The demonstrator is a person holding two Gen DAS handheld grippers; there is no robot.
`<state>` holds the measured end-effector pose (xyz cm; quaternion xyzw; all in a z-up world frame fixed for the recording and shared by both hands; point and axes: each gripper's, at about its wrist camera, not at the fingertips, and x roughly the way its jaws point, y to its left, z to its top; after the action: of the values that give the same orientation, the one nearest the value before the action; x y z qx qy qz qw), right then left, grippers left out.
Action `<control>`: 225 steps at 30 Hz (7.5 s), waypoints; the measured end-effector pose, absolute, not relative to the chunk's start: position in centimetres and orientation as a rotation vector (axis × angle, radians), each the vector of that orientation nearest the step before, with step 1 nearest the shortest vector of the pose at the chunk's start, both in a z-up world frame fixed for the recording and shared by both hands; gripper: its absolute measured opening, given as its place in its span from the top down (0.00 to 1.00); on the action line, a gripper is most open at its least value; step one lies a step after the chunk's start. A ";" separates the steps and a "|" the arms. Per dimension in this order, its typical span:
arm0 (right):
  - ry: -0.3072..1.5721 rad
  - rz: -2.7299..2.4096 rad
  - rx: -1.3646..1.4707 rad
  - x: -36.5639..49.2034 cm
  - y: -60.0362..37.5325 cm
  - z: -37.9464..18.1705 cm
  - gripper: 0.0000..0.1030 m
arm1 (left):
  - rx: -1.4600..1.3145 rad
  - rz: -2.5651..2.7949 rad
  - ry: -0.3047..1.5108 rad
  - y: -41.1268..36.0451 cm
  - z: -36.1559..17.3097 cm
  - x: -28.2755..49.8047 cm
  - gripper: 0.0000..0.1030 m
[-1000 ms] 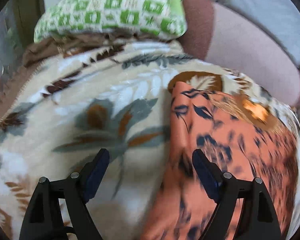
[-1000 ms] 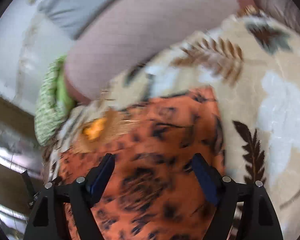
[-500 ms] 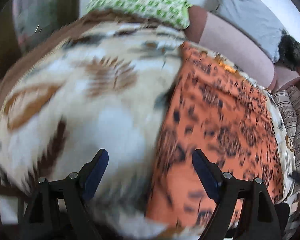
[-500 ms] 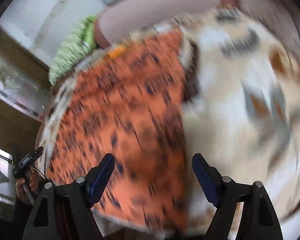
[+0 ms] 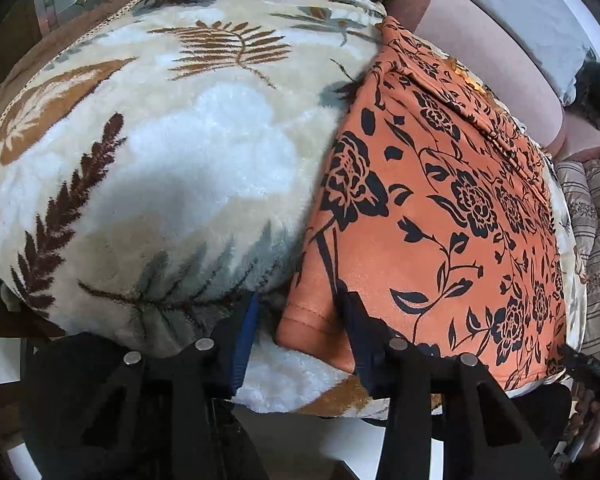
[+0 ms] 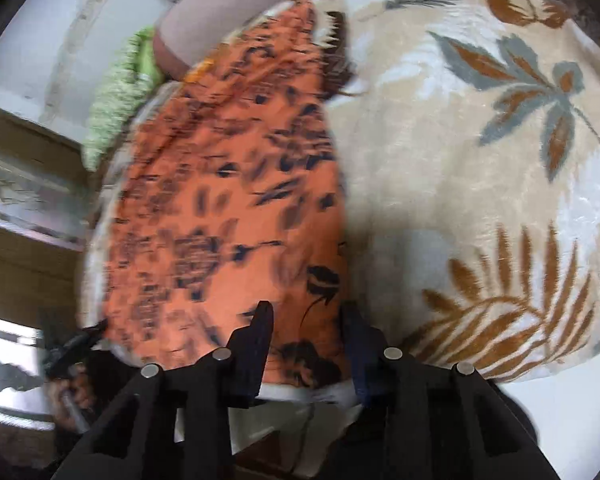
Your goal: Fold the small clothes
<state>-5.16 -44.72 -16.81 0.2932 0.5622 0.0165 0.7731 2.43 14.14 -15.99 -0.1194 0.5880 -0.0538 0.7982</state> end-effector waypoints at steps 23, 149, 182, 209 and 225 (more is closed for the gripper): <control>1.181 0.151 0.888 -5.2 -46.8 -18.1 0.92 | -0.291 -0.175 1.240 15.3 -15.6 3.5 0.93; 0.876 -0.087 0.424 13.7 -51.4 -8.2 0.92 | 0.129 -0.431 0.884 -1.5 -5.8 34.5 0.92; 1.202 0.168 0.853 5.0 -47.8 -16.7 0.30 | -0.033 -0.408 1.252 5.4 -13.1 26.9 0.32; 1.146 0.255 0.866 13.0 -49.9 -18.9 0.76 | -0.114 -0.616 1.379 4.1 -16.4 31.6 0.87; 0.945 0.352 0.704 13.7 -47.7 -7.5 0.81 | -0.148 -0.528 1.046 5.7 -3.7 24.2 0.89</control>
<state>13.66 -47.70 -7.51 0.3303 0.4434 0.1651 0.8167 24.22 5.65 -3.66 -0.0700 0.4933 -0.2490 0.8305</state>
